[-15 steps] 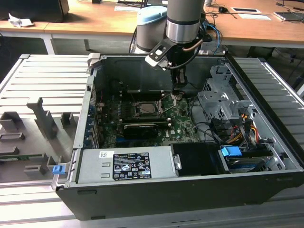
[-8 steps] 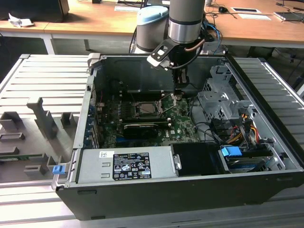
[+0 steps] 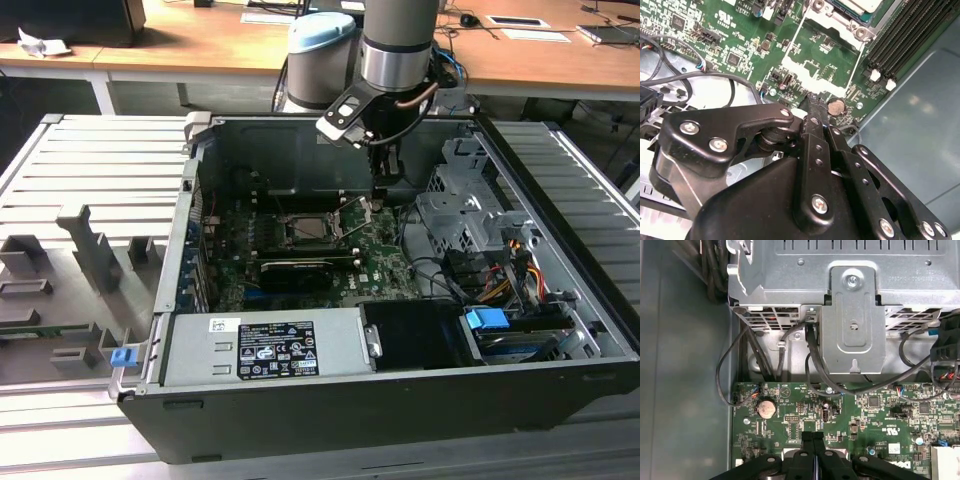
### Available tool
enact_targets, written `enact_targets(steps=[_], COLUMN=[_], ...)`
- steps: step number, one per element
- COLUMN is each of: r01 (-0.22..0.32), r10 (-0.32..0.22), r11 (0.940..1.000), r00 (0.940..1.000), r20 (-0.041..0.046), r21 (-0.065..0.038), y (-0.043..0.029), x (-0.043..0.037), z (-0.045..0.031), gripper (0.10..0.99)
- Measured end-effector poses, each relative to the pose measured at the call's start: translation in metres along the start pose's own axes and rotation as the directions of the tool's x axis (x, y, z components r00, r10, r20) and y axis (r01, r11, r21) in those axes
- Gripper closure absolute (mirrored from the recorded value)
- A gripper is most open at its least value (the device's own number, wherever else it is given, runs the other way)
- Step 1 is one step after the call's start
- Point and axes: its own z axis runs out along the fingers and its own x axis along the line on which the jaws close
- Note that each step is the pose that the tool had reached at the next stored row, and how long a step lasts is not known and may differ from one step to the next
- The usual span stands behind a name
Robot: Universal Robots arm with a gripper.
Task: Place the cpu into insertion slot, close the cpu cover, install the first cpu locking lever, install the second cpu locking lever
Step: 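Close the cpu cover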
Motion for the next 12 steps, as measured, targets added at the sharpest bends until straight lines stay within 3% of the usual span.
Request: enact_targets(steps=[12], r01=[0.000], r10=[0.000], r11=[1.0000], r00=[1.0000], r20=[0.0000], r21=[0.000], y=[0.0122], x=[0.0000], z=[0.0010], gripper=[0.980])
